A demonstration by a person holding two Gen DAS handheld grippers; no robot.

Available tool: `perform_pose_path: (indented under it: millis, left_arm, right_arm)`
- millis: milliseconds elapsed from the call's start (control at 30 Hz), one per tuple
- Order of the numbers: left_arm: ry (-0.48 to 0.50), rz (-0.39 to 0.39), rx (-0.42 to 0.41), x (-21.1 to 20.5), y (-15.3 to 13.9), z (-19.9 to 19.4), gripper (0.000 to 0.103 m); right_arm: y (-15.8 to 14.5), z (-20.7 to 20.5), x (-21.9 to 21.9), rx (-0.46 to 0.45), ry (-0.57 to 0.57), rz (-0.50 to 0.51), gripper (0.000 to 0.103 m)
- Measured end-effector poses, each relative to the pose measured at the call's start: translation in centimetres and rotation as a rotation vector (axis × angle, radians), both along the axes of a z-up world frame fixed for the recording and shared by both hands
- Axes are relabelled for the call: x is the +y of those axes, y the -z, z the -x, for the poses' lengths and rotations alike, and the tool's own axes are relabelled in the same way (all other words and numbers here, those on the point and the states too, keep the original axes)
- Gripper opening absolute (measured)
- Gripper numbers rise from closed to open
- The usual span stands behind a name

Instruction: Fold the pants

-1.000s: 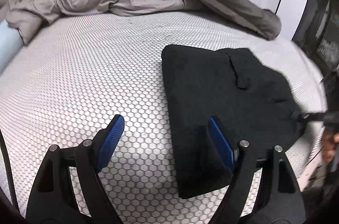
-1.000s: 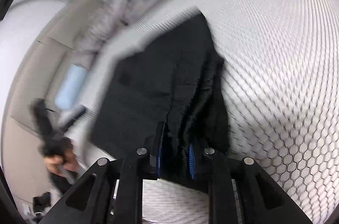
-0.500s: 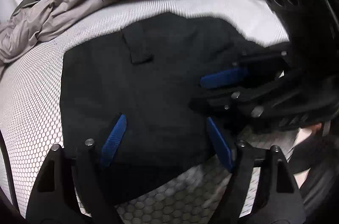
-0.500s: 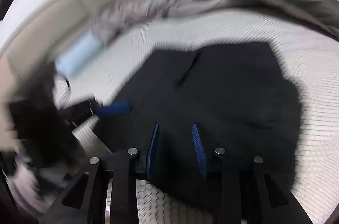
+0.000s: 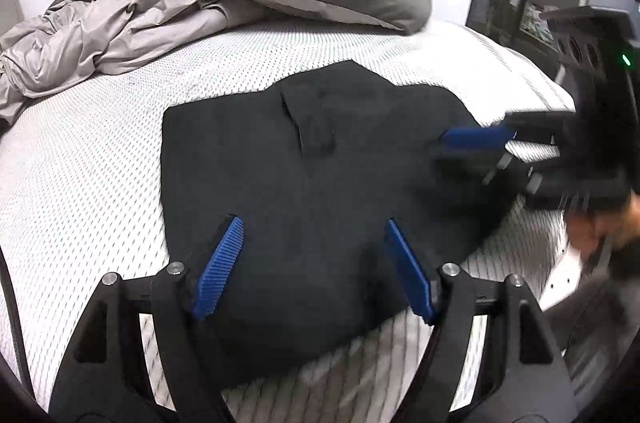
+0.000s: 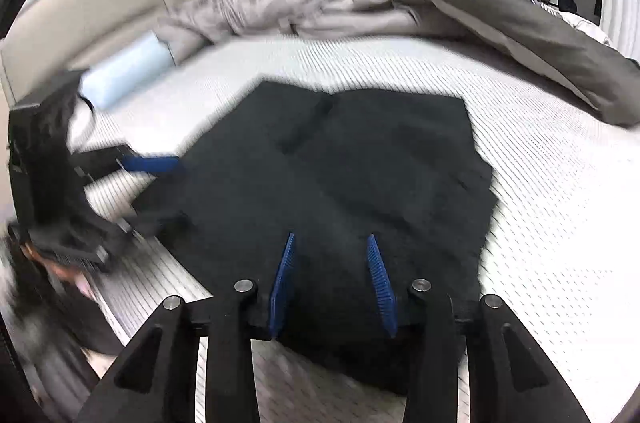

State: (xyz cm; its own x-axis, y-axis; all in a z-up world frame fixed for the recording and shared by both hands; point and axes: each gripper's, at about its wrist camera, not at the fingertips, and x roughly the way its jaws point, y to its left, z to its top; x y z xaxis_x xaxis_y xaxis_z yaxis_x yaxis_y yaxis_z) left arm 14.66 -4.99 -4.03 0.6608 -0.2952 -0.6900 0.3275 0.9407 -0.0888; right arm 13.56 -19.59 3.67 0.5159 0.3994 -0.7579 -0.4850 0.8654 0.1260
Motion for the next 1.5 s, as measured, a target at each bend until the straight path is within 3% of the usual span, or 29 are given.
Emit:
perform_pose_path:
  millis: [133,200,300,433,500,600,667,733,800,867,967,1033,1100,1167,1233,1333,1500]
  left_arm:
    - [-0.012,-0.105,0.094,-1.4,2.9,-3.6,0.069]
    - [0.007,-0.116,0.079,-1.1,2.7,-3.5,0.069]
    - [0.008,-0.088,0.089,0.8,2.7,-2.7,0.070]
    - [-0.013,-0.068,0.097,1.7,2.6,-2.1,0.070]
    - [-0.029,-0.061,0.093,1.7,1.6,-1.8,0.067]
    - [-0.017,-0.027,0.019,1.3,-0.7,-1.9,0.067]
    - [-0.026,-0.042,0.057,0.6,-0.8,-3.6,0.067]
    - [0.001,-0.024,0.109,-0.2,0.3,-4.7,0.067]
    - [0.007,-0.117,0.117,-1.0,1.9,-5.4,0.067]
    - [0.028,-0.121,0.097,-0.5,2.2,-5.1,0.067]
    - [0.024,-0.085,0.108,1.1,2.1,-3.9,0.071]
    - [0.023,-0.094,0.112,1.6,2.4,-2.9,0.076]
    - [0.019,-0.089,0.118,2.1,2.1,-2.5,0.076]
    - [0.007,-0.096,0.104,2.3,1.2,-1.7,0.072]
    - [0.006,-0.107,0.050,2.2,-0.5,-1.5,0.070]
    - [-0.018,-0.111,-0.004,2.1,-1.8,-2.8,0.070]
    - [-0.069,-0.114,0.106,2.2,2.2,-6.4,0.070]
  right_arm:
    - [4.1,-2.8,2.4,0.080,-0.026,0.103,0.041]
    - [4.9,-2.2,3.4,0.021,-0.075,0.224,0.041]
    - [4.3,-1.2,1.0,-0.104,0.009,0.444,0.042]
    - [3.9,-1.1,-2.8,-0.029,0.058,0.302,0.043]
    - [2.7,-1.0,-2.6,-0.039,0.056,0.280,0.043]
    - [0.4,-0.9,-2.4,-0.055,0.075,0.156,0.043]
    - [-0.2,-0.6,-0.5,-0.043,0.050,0.109,0.043]
    - [1.3,-1.9,2.4,0.000,0.013,0.142,0.043]
    - [4.1,-3.0,4.7,0.053,-0.020,0.214,0.043]
    - [5.0,-3.4,5.1,0.032,-0.042,0.293,0.043]
    - [4.0,-3.2,1.4,-0.016,0.101,0.410,0.041]
    - [3.8,-2.8,-1.7,0.001,0.160,0.382,0.043]
    - [3.6,-2.2,-3.3,0.000,0.189,0.326,0.056]
    - [2.6,-1.6,-3.5,0.011,0.194,0.285,0.056]
    - [0.8,-0.7,-3.2,-0.047,0.206,0.264,0.056]
    - [-0.6,-0.7,-1.3,-0.082,0.174,0.199,0.056]
    - [2.7,-3.2,5.2,-0.029,0.027,0.273,0.056]
